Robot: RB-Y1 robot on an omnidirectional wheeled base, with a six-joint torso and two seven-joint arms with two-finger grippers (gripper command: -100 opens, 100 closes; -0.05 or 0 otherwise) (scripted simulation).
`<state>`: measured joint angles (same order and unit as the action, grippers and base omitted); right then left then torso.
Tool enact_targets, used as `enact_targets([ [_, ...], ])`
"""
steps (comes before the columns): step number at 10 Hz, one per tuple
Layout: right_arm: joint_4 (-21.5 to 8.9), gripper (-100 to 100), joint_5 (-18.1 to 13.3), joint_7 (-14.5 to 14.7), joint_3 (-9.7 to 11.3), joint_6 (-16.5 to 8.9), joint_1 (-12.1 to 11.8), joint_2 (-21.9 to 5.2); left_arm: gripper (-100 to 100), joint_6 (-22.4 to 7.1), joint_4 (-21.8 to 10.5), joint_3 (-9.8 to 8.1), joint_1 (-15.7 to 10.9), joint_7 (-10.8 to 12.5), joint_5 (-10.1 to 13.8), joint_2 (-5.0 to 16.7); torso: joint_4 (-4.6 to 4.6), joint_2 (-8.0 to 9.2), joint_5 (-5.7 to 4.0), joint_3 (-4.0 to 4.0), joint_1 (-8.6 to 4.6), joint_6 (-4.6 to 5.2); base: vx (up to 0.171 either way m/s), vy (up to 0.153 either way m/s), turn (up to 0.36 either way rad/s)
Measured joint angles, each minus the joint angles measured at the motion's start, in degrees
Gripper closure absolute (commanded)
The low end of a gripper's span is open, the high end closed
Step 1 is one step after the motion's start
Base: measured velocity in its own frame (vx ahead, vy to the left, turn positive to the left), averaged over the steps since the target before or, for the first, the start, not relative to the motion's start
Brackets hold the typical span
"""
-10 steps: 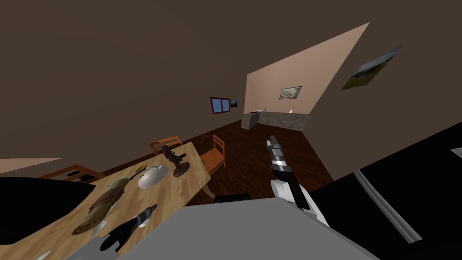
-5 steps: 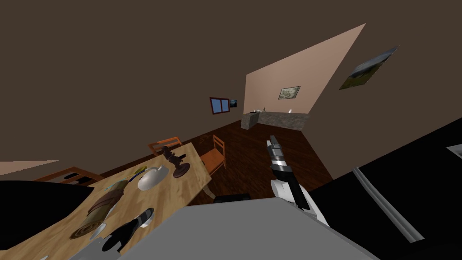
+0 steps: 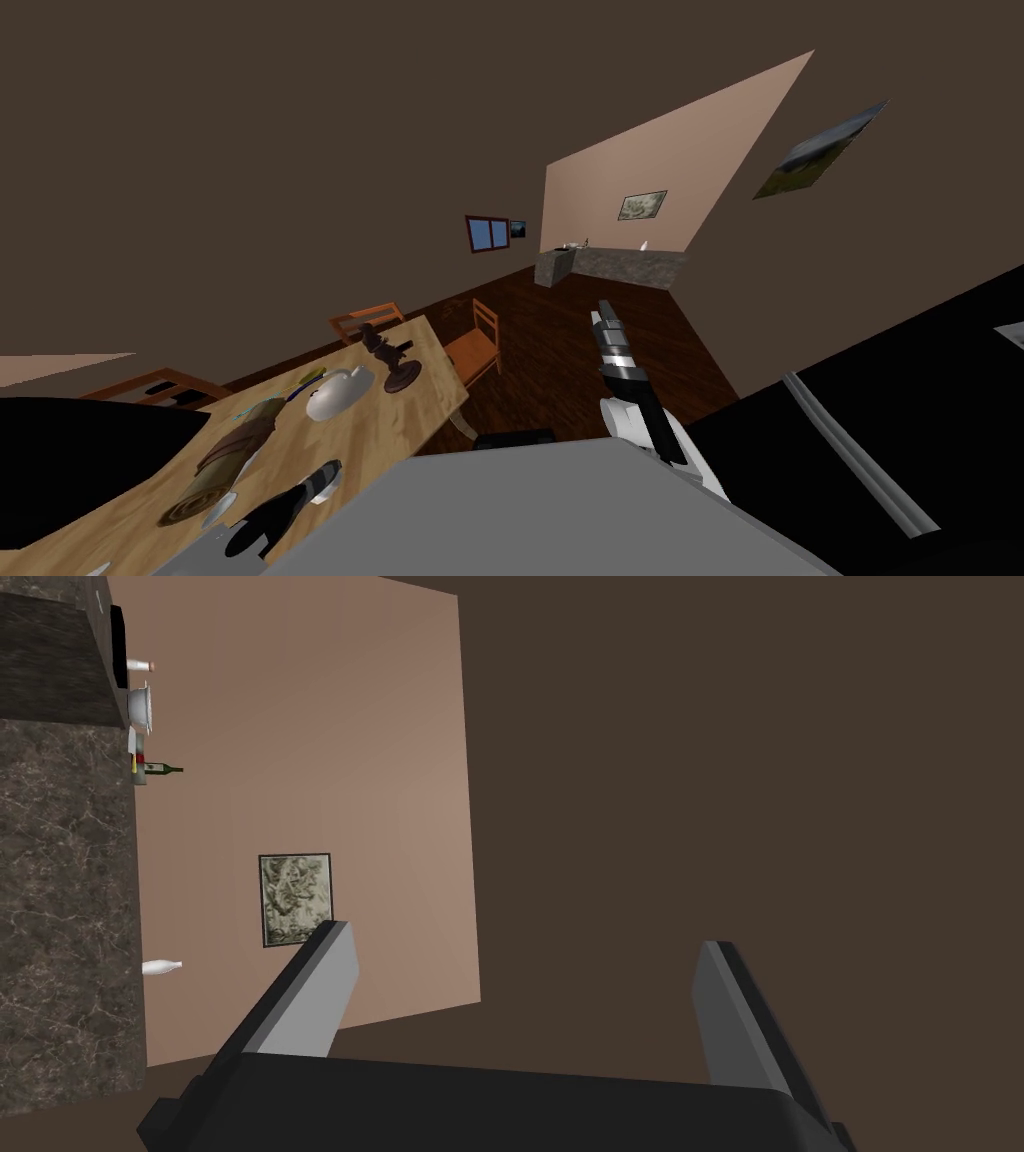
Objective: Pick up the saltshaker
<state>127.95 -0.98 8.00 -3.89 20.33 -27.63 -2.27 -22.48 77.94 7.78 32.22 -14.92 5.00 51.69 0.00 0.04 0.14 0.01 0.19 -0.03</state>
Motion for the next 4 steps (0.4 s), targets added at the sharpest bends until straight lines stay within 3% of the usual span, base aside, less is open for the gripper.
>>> enact_targets([
  [3, 0.00, 0, 0.00, 0.00, 0.00, 0.00, 0.00, 0.00, 100, -1.50, 3.62, -0.35, 1.69, 0.24, 1.17, 2.02, 0.02, 0.03, -0.04, 0.02, -0.13, 0.00, -0.010, -0.034, 0.037],
  [4, 0.00, 0, 0.00, 0.00, 0.00, 0.00, 0.00, 0.00, 0, -1.62, 3.78, -0.36, 1.75, 0.26, 1.22, 2.08, 0.01, 0.01, -0.02, 0.01, -0.05, 0.02, 0.000, 0.000, 0.000],
])
